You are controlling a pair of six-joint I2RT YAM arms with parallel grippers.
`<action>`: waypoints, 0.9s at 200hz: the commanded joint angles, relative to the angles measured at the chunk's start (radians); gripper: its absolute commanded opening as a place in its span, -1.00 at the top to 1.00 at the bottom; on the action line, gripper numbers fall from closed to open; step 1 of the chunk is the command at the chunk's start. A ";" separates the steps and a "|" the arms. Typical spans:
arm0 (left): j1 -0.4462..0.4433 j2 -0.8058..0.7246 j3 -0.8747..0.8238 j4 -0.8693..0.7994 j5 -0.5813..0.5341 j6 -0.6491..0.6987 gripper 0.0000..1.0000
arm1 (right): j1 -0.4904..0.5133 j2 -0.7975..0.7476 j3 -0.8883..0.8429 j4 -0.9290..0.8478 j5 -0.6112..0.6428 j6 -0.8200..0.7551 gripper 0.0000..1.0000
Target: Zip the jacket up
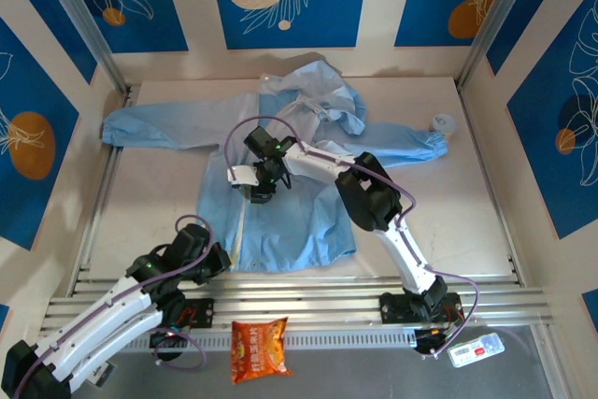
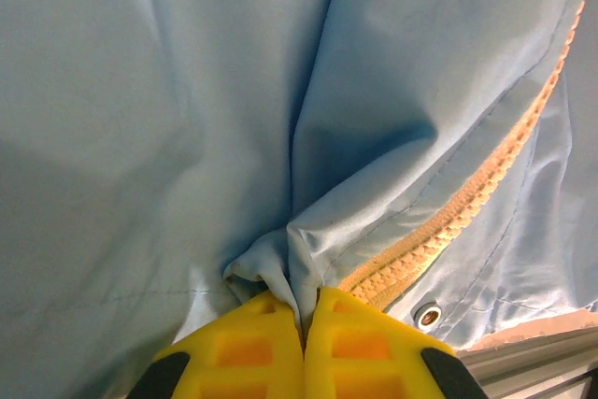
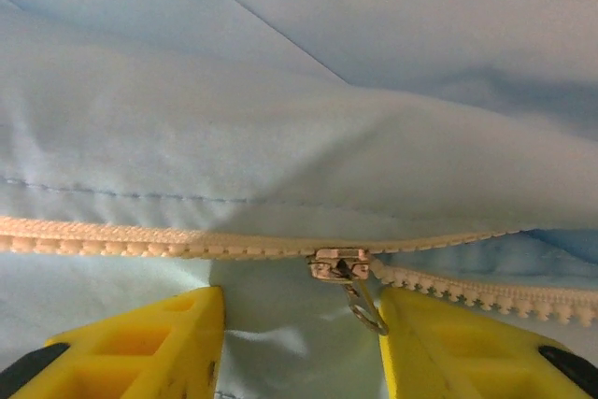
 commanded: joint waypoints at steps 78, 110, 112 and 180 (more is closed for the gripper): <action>0.006 -0.048 -0.020 -0.039 0.016 -0.002 1.00 | -0.015 -0.181 -0.164 0.137 0.071 -0.043 0.10; 0.005 -0.048 -0.019 -0.041 0.018 -0.002 1.00 | -0.008 -0.135 -0.100 0.108 0.066 -0.039 0.10; 0.005 -0.049 -0.019 -0.042 0.018 -0.003 1.00 | -0.008 -0.131 -0.096 0.106 0.065 -0.038 0.10; 0.005 -0.053 -0.020 -0.045 0.019 -0.002 1.00 | 0.004 -0.075 -0.031 0.030 0.015 -0.028 0.15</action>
